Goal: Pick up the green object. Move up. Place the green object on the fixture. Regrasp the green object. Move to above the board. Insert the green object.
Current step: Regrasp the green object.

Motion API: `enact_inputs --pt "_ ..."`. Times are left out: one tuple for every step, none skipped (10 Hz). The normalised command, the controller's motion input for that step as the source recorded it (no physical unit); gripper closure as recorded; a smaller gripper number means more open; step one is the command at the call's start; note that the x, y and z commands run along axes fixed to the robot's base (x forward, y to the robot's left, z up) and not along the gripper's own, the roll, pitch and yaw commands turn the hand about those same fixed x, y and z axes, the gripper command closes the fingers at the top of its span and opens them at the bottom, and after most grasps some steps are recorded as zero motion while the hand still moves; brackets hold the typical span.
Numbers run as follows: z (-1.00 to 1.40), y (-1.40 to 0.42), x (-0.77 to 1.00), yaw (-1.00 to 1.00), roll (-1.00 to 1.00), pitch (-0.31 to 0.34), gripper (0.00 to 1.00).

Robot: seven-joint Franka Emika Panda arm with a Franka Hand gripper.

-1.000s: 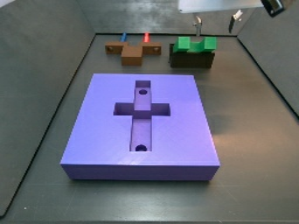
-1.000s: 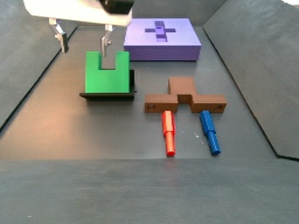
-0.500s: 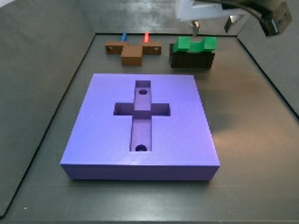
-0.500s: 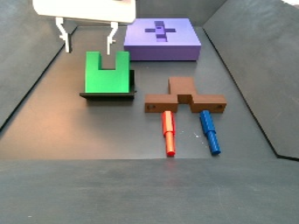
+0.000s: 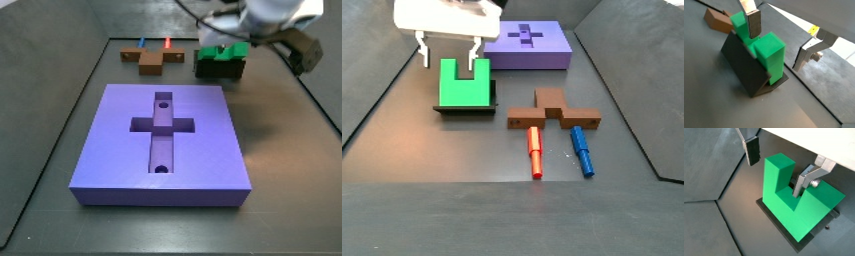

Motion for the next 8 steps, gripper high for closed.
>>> enact_inputs --pt "-0.17 -0.01 0.05 -0.08 0.29 0.023 0.00" --pt "-0.08 0.00 0.00 -0.01 0.29 0.046 0.00" --pt "0.00 0.00 0.06 0.00 0.36 0.114 0.00" --pt "0.00 -0.02 0.19 -0.05 0.34 0.126 0.00" --pt "-0.02 0.00 0.11 -0.04 0.31 0.074 0.00" --pt "-0.10 -0.01 0.07 -0.03 0.25 0.023 0.00" --pt "-0.17 -0.04 0.10 -0.03 0.24 0.000 0.00" --pt "-0.21 -0.04 0.12 -0.02 0.22 0.000 0.00"
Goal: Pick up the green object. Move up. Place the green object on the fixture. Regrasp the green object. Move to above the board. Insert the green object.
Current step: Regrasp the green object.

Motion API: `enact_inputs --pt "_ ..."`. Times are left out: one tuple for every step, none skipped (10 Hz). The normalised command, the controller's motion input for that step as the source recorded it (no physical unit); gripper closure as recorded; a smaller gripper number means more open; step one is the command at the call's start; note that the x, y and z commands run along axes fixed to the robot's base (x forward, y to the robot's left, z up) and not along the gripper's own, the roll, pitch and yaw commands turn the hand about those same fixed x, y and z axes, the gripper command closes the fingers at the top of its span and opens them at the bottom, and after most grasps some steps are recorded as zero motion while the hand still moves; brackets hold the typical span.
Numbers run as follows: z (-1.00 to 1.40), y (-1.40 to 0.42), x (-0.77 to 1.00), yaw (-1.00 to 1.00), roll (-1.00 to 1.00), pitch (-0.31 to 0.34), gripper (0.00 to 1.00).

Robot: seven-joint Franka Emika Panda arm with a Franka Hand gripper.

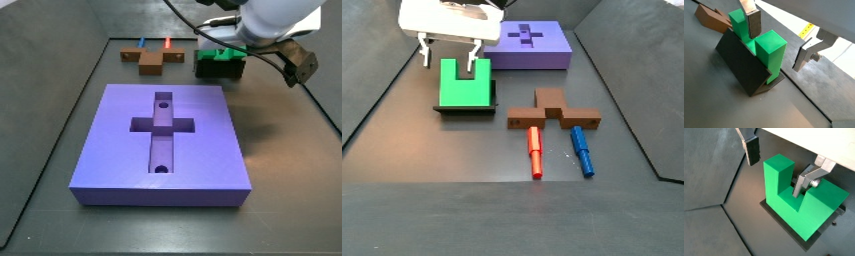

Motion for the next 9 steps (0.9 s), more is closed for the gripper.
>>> enact_inputs --pt "-0.20 -0.03 0.13 -0.02 0.18 0.000 0.00" --pt "-0.17 0.00 0.13 -0.01 0.11 0.000 0.00" --pt "-0.14 0.00 0.00 0.00 0.13 0.000 0.00" --pt "-0.21 0.00 0.00 0.00 0.11 0.000 0.00" --pt "-0.22 0.00 0.00 0.00 0.13 0.000 0.00" --pt "-0.17 0.00 0.00 0.00 0.09 0.000 0.00" --pt "-0.06 0.00 0.00 0.00 0.08 0.000 0.00" --pt "-0.01 0.00 0.00 0.00 0.03 0.000 0.00" --pt "0.00 0.03 0.04 -0.03 0.00 0.011 0.00"
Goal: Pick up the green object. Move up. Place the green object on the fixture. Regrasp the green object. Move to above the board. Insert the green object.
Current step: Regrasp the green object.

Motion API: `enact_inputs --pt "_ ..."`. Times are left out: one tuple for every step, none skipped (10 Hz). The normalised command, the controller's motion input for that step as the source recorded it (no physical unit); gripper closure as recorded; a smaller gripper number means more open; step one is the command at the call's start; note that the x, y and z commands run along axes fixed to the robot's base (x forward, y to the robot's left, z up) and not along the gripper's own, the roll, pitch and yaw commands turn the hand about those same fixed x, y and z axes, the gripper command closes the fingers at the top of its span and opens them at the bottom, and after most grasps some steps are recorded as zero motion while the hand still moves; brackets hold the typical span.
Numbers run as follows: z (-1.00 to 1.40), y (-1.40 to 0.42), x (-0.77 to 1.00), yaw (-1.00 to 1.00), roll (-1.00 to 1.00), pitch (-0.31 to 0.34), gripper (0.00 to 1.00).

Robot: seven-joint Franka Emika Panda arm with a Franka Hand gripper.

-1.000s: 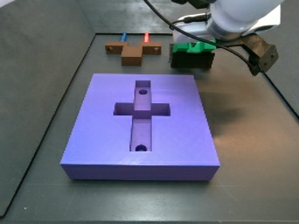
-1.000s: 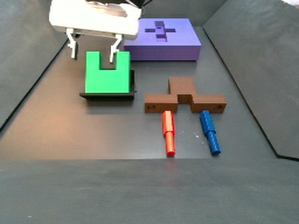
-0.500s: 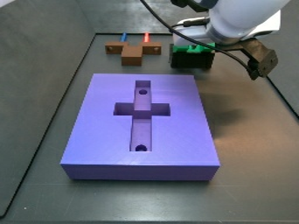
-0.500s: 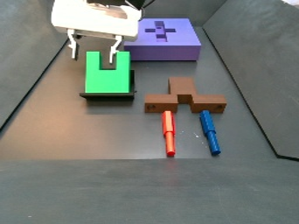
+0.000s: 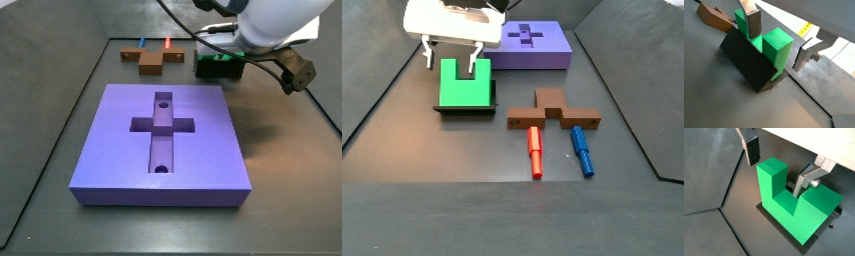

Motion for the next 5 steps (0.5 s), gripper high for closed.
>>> enact_inputs --pt "0.01 0.06 0.07 -0.08 0.00 0.014 0.00" --pt "0.00 0.03 0.10 -0.15 0.01 0.009 0.00" --pt "0.00 0.04 0.10 -0.17 0.02 0.003 0.00" --pt "0.00 0.06 0.15 -0.23 0.00 0.023 0.00" --pt "0.00 0.07 0.11 -0.22 0.05 0.040 0.00"
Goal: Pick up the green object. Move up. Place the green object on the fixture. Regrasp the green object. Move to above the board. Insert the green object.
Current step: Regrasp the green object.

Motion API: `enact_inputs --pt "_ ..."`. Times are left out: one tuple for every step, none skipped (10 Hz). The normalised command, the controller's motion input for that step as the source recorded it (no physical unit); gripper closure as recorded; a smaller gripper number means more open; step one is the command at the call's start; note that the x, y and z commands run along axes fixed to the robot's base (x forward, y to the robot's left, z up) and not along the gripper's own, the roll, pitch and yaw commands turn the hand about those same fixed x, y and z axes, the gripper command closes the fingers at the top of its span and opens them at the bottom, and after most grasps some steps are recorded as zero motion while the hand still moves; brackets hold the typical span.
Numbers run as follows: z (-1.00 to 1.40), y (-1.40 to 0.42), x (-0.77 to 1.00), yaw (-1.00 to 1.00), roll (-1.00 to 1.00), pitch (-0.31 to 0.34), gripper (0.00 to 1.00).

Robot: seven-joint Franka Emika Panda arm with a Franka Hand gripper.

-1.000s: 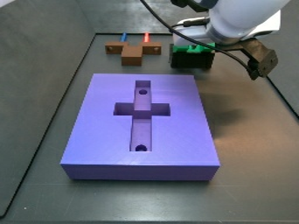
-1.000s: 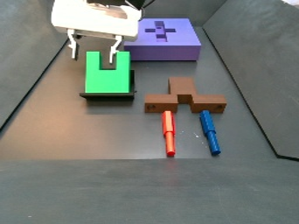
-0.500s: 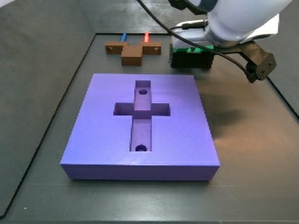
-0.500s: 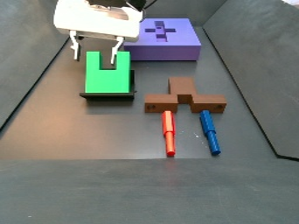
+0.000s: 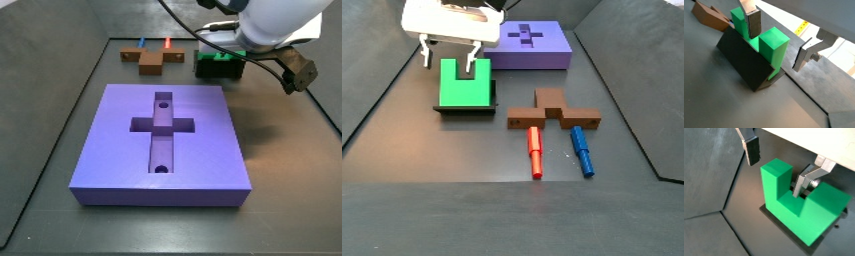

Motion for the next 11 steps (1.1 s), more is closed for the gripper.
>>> enact_inputs --pt "0.00 0.09 0.00 -0.10 0.00 0.017 0.00" --pt "0.00 0.07 0.00 -0.10 0.01 0.037 0.00" --pt "0.00 0.00 0.00 -0.01 0.05 0.000 0.00" --pt "0.00 0.00 0.00 0.00 0.05 0.000 0.00" --pt "0.00 0.00 0.00 0.00 0.00 0.000 0.00" --pt "0.00 0.00 0.00 0.00 0.00 0.000 1.00" --pt "0.00 0.00 0.00 0.00 0.00 0.000 1.00" --pt "0.00 0.00 0.00 0.00 0.00 0.000 1.00" --pt "0.00 0.00 0.00 0.00 0.00 0.000 1.00" --pt "0.00 0.00 0.00 0.00 0.00 0.000 1.00" --pt "0.00 0.00 0.00 0.00 0.00 0.000 1.00"
